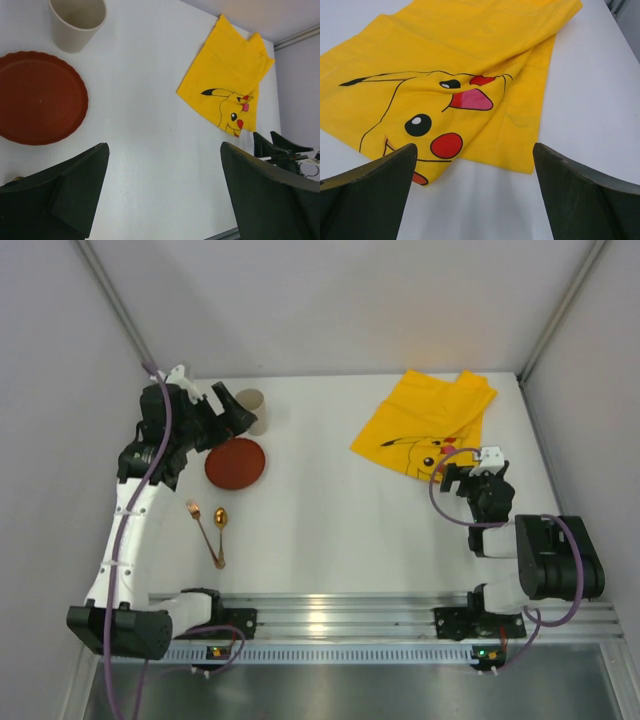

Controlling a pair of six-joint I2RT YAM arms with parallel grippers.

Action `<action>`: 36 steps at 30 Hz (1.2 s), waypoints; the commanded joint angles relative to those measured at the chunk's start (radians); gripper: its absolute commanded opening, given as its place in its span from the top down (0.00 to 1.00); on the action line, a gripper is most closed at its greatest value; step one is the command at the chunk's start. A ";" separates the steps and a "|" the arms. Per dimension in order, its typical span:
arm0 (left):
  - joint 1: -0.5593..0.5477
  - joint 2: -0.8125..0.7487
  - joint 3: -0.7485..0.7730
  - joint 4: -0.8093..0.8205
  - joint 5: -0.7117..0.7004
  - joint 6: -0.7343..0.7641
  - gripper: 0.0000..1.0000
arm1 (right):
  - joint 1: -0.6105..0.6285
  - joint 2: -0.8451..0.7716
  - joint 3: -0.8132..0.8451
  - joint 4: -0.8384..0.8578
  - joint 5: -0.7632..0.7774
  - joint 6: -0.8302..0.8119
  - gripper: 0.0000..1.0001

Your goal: Set the dinner table for one person

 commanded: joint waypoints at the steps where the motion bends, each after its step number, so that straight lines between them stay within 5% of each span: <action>1: -0.001 -0.018 0.124 -0.116 0.078 -0.034 0.02 | 0.006 -0.008 0.023 0.067 0.006 0.015 0.00; 6: 0.003 -0.143 -0.004 0.080 0.144 -0.170 0.02 | 0.021 -0.008 0.029 0.051 0.031 0.009 0.00; 8: 0.009 -0.173 -0.138 0.063 0.139 -0.267 0.02 | 0.061 -0.058 0.070 -0.056 0.149 0.018 0.00; 10: 0.017 -0.186 -0.291 0.279 0.318 -0.375 0.02 | 0.073 -0.164 0.159 -0.296 0.218 0.024 0.00; 12: 0.016 -0.156 -0.381 0.314 0.377 -0.429 0.02 | 0.090 -0.227 0.184 -0.343 0.197 0.024 0.00; 18: -0.096 -0.112 -0.317 0.355 0.185 -0.367 0.02 | 0.190 -0.413 0.375 -0.561 0.241 0.312 0.00; 22: -0.269 0.112 -0.200 0.322 0.051 -0.306 0.02 | 0.205 -0.345 0.799 -1.064 0.025 0.330 0.00; 24: -0.317 0.204 -0.137 0.322 0.044 -0.312 0.02 | 0.234 -0.304 0.959 -1.272 0.011 0.276 0.00; 25: -0.364 0.308 -0.102 0.311 0.033 -0.297 0.02 | 0.234 -0.278 1.053 -1.436 0.102 0.384 0.00; 27: -0.417 0.467 0.054 0.192 -0.101 -0.225 0.02 | 0.170 -0.264 1.055 -1.610 0.245 0.682 0.00; 28: -0.454 0.522 0.109 0.156 -0.129 -0.203 0.02 | 0.126 -0.267 0.978 -1.667 0.085 0.767 0.00; 30: -0.472 0.685 0.277 0.062 -0.187 -0.168 0.02 | 0.073 -0.287 0.913 -1.657 -0.067 0.724 0.00; 36: -0.485 0.993 0.647 -0.068 -0.280 -0.076 0.04 | 0.102 -0.405 0.926 -1.928 0.022 0.638 0.00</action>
